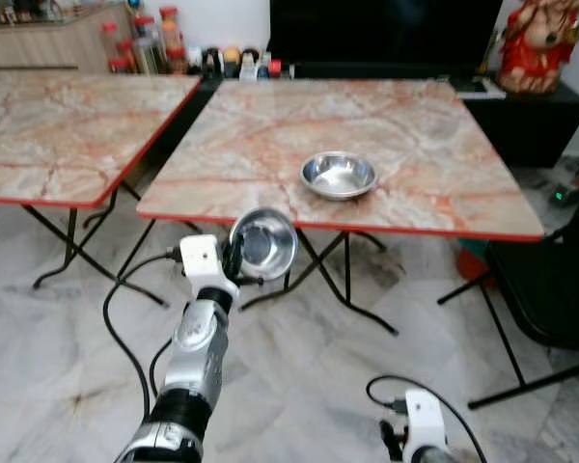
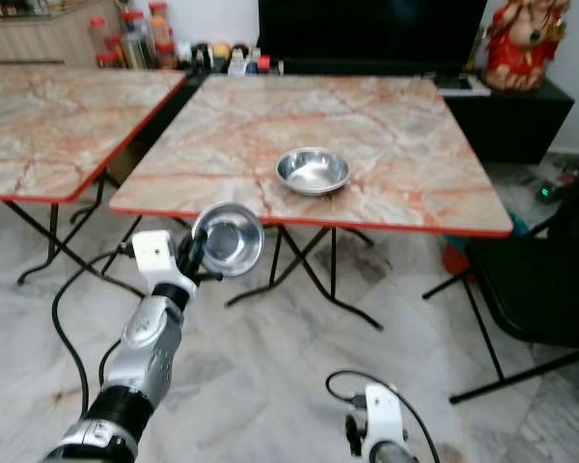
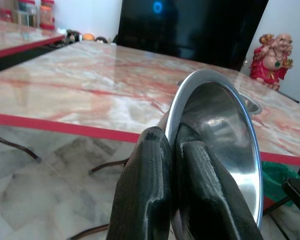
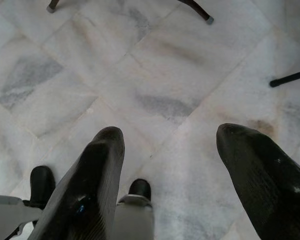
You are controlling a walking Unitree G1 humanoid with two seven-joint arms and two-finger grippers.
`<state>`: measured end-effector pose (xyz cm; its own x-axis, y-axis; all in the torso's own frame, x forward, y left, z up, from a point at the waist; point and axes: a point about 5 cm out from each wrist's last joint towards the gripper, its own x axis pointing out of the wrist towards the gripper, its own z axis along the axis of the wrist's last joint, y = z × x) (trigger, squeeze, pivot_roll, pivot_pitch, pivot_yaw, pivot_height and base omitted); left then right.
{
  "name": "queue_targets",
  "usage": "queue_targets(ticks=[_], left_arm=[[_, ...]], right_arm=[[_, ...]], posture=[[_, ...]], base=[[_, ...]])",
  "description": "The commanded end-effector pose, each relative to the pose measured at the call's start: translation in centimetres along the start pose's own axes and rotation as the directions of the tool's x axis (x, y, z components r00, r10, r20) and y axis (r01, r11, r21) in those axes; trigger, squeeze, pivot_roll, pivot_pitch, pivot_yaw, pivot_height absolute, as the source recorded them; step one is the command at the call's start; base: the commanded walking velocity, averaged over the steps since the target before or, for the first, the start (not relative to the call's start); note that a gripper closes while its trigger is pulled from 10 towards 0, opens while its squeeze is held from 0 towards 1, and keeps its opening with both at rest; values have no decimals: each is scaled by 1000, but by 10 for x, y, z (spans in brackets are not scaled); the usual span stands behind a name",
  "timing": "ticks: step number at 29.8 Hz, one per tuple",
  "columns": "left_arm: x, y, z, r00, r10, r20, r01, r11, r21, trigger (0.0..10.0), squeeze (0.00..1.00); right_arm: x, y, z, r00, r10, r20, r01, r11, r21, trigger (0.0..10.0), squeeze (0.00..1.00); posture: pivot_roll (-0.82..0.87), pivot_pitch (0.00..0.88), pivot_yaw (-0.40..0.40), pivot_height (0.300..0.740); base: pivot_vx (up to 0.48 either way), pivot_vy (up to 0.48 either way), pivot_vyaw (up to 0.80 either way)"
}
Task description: Setting the table
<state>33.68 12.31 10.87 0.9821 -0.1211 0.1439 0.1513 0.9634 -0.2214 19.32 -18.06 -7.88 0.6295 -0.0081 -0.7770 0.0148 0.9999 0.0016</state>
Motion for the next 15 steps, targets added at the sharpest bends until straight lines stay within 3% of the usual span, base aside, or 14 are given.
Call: queue_targets(ticks=[1, 7, 15], left_arm=[[4, 3, 12, 999, -12, 40, 11, 1000, 23, 10000, 0], [8, -9, 14, 997, -67, 39, 66, 998, 21, 10000, 0], [10, -12, 14, 996, -87, 36, 86, 996, 25, 10000, 0]], right_arm=[[2, 8, 5, 1000, 18, 17, -18, 1000, 11, 10000, 0], [1, 7, 3, 1000, 15, 14, -15, 1000, 16, 10000, 0], [1, 9, 1, 1000, 17, 7, -17, 1000, 17, 10000, 0]], posture=[[-28, 0, -12, 728], [-33, 0, -5, 728], [-33, 0, 4, 728]], base=[[251, 0, 0], [349, 0, 0], [360, 0, 0]])
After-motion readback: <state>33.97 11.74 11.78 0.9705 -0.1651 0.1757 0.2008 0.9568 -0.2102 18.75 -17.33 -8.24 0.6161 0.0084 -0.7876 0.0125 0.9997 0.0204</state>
